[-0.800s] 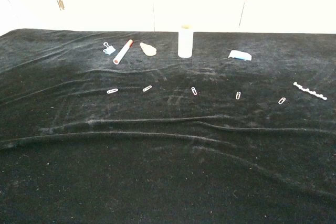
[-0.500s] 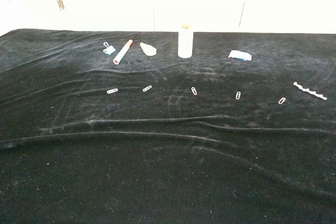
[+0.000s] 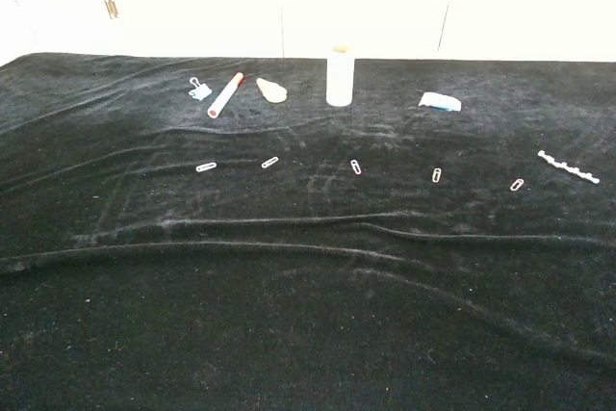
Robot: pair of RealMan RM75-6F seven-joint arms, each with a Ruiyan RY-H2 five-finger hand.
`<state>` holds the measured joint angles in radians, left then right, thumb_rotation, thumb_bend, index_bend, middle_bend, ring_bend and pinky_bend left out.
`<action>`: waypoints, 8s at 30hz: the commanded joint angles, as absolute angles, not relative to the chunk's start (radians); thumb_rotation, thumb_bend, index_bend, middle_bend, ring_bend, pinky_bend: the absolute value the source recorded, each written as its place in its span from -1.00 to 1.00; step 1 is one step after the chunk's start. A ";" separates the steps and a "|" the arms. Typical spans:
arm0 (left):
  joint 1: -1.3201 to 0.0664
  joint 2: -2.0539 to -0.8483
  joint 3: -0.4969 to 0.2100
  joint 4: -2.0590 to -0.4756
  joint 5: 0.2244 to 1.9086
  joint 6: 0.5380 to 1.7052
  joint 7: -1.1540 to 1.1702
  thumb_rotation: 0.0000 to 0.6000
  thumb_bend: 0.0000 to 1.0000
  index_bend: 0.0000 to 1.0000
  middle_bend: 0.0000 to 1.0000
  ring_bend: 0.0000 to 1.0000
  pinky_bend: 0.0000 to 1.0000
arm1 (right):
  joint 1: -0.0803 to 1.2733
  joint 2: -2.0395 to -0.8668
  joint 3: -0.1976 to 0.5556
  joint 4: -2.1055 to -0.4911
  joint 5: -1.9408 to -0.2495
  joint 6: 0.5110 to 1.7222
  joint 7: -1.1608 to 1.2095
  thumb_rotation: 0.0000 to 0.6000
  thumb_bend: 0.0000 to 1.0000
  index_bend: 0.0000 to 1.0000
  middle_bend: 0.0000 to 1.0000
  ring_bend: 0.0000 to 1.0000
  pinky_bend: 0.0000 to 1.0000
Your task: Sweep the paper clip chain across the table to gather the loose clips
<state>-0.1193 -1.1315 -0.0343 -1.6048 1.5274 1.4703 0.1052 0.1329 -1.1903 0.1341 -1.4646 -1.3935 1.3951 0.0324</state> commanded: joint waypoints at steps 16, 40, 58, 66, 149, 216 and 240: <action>-0.091 -1.062 -0.032 -1.585 1.521 1.497 -0.085 1.00 -0.23 -0.99 -0.79 -0.78 -0.87 | 0.405 -1.428 0.279 -1.378 -0.925 1.066 -0.270 1.00 -0.27 -0.34 -1.00 -1.00 -1.00; -0.090 -1.033 -0.020 -1.544 1.539 1.484 -0.215 1.00 -0.23 -1.00 -0.79 -0.77 -0.86 | 0.533 -1.683 0.301 -1.035 -0.806 0.985 -0.355 1.00 -0.27 -0.34 -1.00 -1.00 -1.00; -0.100 -1.031 -0.026 -1.547 1.512 1.454 -0.206 1.00 -0.23 -1.00 -0.79 -0.77 -0.86 | 0.600 -1.736 0.348 -0.823 -0.770 0.866 -0.338 1.00 -0.27 -0.34 -1.00 -1.00 -1.00; -0.102 -1.028 -0.030 -1.548 1.500 1.445 -0.209 1.00 -0.23 -1.00 -0.79 -0.77 -0.86 | 0.606 -1.690 0.337 -0.845 -0.810 0.762 -0.275 1.00 -0.27 -0.34 -1.00 -1.00 -1.00; -0.123 -1.036 -0.033 -1.506 1.517 1.435 -0.252 1.00 0.20 -1.00 -0.78 -0.76 -0.87 | 0.642 -1.694 0.227 -0.758 -0.983 0.756 -0.308 1.00 -0.23 0.43 -0.72 -0.87 -1.00; -0.110 -1.040 -0.031 -1.501 1.522 1.464 -0.261 1.00 0.20 -1.00 -0.78 -0.77 -0.87 | 0.551 -1.561 0.173 -1.106 -1.073 0.918 -0.305 1.00 -0.18 0.77 -0.53 -0.82 -1.00; -0.107 -1.034 -0.035 -1.492 1.513 1.463 -0.290 1.00 0.20 -1.00 -0.78 -0.77 -0.87 | 0.619 -1.622 0.209 -1.093 -1.170 0.928 -0.178 1.00 -0.18 0.77 -0.53 -0.82 -1.00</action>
<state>-0.1079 -1.0344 -0.0351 -1.4926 1.5128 1.4629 -0.2891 0.6146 -1.6165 0.2082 -1.0975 -1.1686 0.9330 -0.1790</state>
